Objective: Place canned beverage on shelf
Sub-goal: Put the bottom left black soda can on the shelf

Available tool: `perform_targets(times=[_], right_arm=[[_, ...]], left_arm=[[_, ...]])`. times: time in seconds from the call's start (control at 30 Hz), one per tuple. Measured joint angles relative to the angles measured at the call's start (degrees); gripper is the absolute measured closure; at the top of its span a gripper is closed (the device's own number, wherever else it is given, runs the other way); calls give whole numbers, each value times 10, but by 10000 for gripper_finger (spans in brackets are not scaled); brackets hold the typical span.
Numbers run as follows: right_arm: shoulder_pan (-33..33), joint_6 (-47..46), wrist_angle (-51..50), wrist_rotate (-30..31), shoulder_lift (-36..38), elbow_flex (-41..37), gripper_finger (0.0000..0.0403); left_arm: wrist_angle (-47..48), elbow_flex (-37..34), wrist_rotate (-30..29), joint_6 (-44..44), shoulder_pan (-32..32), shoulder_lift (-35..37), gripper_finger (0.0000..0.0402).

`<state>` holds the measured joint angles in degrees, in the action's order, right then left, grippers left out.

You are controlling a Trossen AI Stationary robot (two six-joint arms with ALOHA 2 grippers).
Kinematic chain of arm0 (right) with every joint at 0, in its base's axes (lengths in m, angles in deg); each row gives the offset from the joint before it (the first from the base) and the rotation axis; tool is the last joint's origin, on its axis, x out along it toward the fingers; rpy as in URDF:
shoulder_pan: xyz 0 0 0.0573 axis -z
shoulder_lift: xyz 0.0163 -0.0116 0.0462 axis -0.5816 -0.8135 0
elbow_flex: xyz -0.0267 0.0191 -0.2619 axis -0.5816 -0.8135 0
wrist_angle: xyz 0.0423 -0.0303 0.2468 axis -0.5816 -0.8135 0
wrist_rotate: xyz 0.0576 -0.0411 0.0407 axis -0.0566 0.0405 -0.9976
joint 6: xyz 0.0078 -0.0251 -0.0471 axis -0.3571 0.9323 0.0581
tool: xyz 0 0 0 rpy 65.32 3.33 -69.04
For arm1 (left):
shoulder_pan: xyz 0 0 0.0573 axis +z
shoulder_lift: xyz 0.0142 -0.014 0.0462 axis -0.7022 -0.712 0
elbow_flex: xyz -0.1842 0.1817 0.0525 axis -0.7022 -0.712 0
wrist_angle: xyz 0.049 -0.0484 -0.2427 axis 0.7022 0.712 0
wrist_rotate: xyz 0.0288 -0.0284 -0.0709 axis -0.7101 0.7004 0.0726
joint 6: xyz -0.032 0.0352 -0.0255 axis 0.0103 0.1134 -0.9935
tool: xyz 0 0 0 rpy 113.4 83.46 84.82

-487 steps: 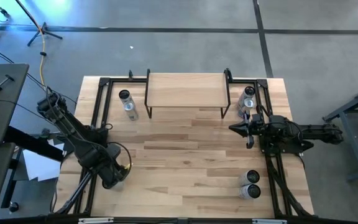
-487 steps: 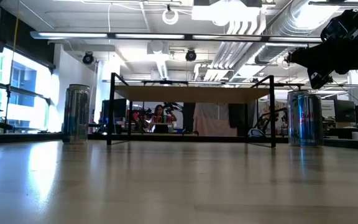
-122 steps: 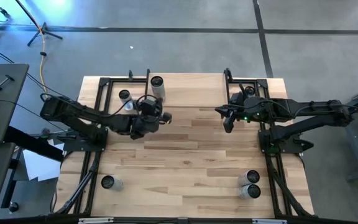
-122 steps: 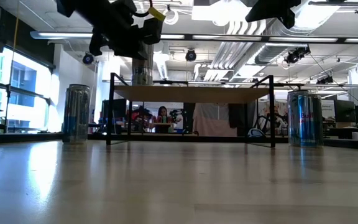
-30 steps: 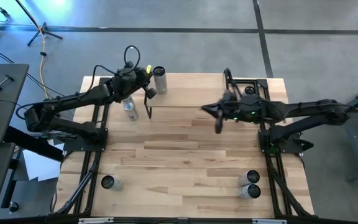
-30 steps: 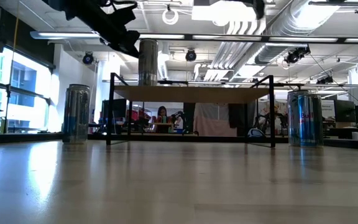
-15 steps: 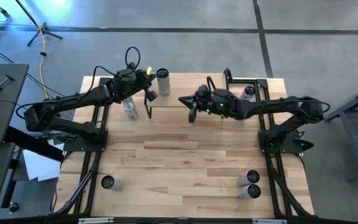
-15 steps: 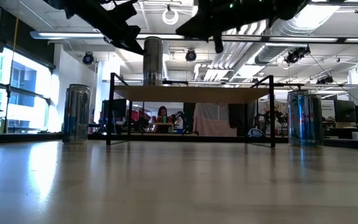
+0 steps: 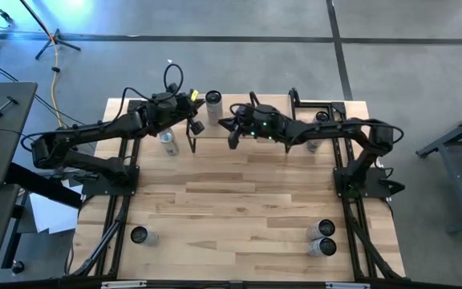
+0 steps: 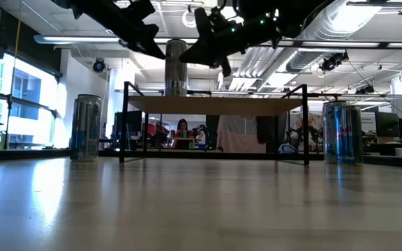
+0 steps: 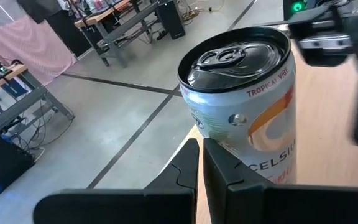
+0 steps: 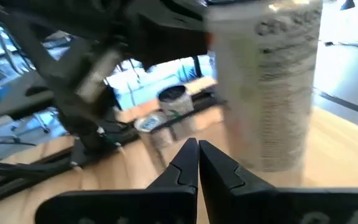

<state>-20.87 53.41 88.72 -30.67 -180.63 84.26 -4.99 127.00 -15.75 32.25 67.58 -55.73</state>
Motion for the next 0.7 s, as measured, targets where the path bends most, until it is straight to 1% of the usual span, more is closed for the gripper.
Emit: perform_targets(times=[0.13,0.4,0.6,0.7], right_arm=[[9,11,-26,0,-1,4,403],[23,15,-22,0,-1,4,403],[31,10,-12,0,-1,4,403],[31,11,-3,-20,-1,4,403]], left_arm=[[2,0,1,-9,-7,9,401],[3,0,2,-12,-13,37,401],[2,1,2,-29,-13,34,401],[5,0,-14,-18,-13,29,401]])
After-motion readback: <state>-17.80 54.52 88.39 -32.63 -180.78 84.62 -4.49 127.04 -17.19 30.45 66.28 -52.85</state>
